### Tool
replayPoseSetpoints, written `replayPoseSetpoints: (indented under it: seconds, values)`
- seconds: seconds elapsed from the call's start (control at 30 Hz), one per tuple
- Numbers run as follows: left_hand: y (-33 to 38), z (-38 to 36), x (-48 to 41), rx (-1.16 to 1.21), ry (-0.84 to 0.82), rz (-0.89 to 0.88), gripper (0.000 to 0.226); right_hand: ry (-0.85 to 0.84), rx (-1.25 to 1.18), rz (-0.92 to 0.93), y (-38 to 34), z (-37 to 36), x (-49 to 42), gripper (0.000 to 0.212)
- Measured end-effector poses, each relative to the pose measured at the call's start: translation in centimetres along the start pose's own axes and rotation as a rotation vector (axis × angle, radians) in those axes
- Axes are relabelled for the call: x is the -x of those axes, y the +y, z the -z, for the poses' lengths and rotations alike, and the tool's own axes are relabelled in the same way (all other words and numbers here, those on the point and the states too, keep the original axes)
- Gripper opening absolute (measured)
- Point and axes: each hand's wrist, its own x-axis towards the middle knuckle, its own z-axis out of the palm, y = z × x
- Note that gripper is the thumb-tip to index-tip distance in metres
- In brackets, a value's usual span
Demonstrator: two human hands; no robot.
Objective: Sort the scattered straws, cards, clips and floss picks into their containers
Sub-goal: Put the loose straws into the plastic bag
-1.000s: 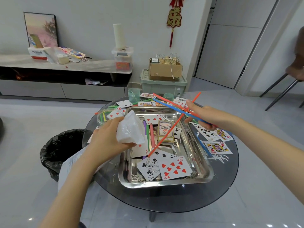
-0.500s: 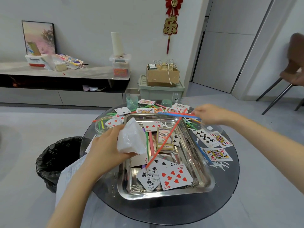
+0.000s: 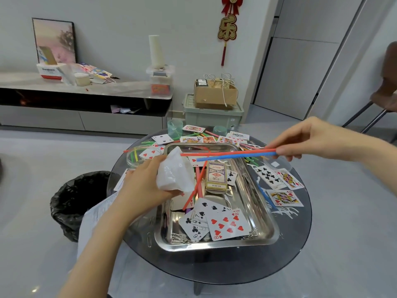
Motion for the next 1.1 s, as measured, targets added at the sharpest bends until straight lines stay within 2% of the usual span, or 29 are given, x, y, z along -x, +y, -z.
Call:
replayPoseSetpoints:
  seconds: [0.13, 0.3, 0.47, 0.67, 0.83, 0.9, 1.1]
  values:
    - [0.1, 0.2, 0.2, 0.015, -0.016, 0.002, 0.086, -0.050, 0.070, 0.035, -0.5, -1.8, -0.9, 0.017]
    - [0.1, 0.3, 0.4, 0.024, -0.022, -0.019, 0.086, -0.029, 0.114, 0.058, -1.1, -3.4, -2.4, 0.016]
    - [0.2, 0.4, 0.6, 0.055, -0.062, -0.050, 0.085, -0.043, 0.194, 0.160, -3.7, -5.4, -5.3, 0.015]
    - [-0.7, 1.7, 0.6, 0.117, -0.024, -0.019, 0.080, -0.103, 0.200, 0.128, -3.9, -2.7, -6.5, 0.020]
    - [-1.6, 2.3, 1.2, 0.194, -0.034, 0.007, 0.081, -0.007, 0.154, 0.110, -2.4, -1.6, -5.6, 0.027]
    - [-1.8, 2.3, 1.3, 0.198, -0.028, 0.012, 0.079, 0.030, 0.160, 0.143, -2.8, -2.3, -5.5, 0.024]
    - [-1.8, 2.2, 1.4, 0.182, 0.051, 0.031, 0.072, 0.016, 0.418, 0.285, -6.6, -5.9, -5.8, 0.014]
